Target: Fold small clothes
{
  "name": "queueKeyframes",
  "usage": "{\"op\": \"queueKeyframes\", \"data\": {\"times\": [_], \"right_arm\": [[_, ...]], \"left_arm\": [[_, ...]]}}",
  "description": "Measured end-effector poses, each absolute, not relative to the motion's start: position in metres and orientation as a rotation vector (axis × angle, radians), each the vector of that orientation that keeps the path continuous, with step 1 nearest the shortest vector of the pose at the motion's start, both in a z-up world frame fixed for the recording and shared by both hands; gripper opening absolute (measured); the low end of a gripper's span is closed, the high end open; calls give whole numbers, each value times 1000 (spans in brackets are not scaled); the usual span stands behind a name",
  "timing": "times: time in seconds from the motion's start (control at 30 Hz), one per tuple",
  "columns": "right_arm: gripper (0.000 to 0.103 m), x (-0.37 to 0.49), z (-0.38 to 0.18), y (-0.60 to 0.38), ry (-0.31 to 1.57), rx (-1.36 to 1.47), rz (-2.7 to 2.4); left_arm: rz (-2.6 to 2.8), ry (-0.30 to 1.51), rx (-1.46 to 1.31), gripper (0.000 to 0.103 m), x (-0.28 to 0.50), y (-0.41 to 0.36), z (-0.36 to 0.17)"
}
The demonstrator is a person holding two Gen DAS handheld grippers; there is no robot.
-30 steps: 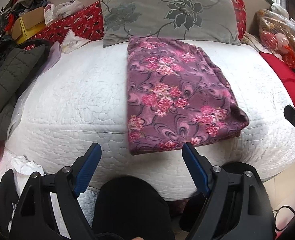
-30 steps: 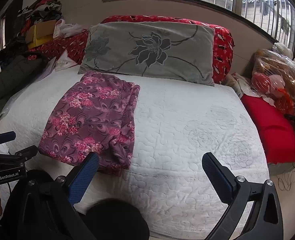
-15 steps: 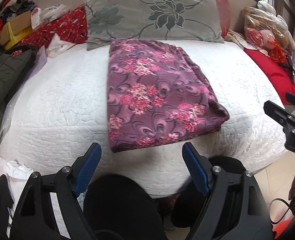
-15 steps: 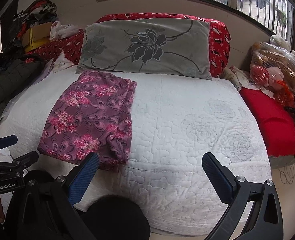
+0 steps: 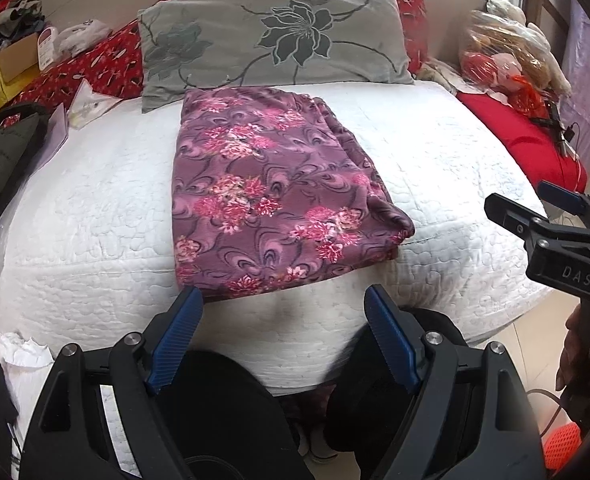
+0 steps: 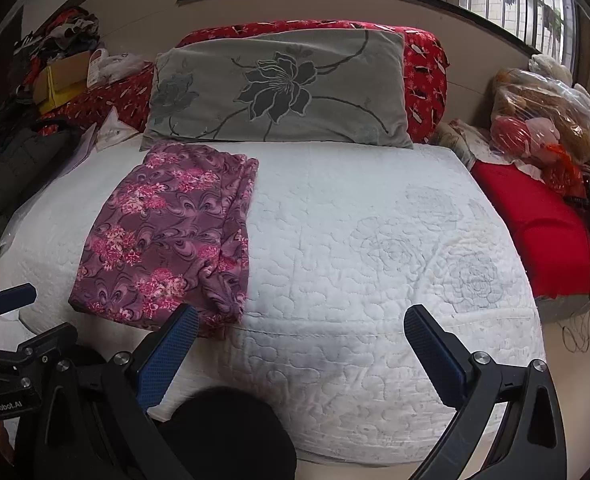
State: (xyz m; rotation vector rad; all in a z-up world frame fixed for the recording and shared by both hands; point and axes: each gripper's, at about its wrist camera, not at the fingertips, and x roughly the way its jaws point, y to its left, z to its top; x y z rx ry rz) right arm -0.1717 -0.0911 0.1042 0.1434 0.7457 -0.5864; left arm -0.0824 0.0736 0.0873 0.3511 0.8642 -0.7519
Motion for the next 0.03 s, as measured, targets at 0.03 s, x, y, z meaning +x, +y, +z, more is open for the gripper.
{"op": "queueKeyframes", "data": {"times": [0.03], "right_arm": [[103, -172, 104, -92, 747, 148, -587]], "left_arm": [[-750, 864, 354, 84, -83, 73, 87]]}}
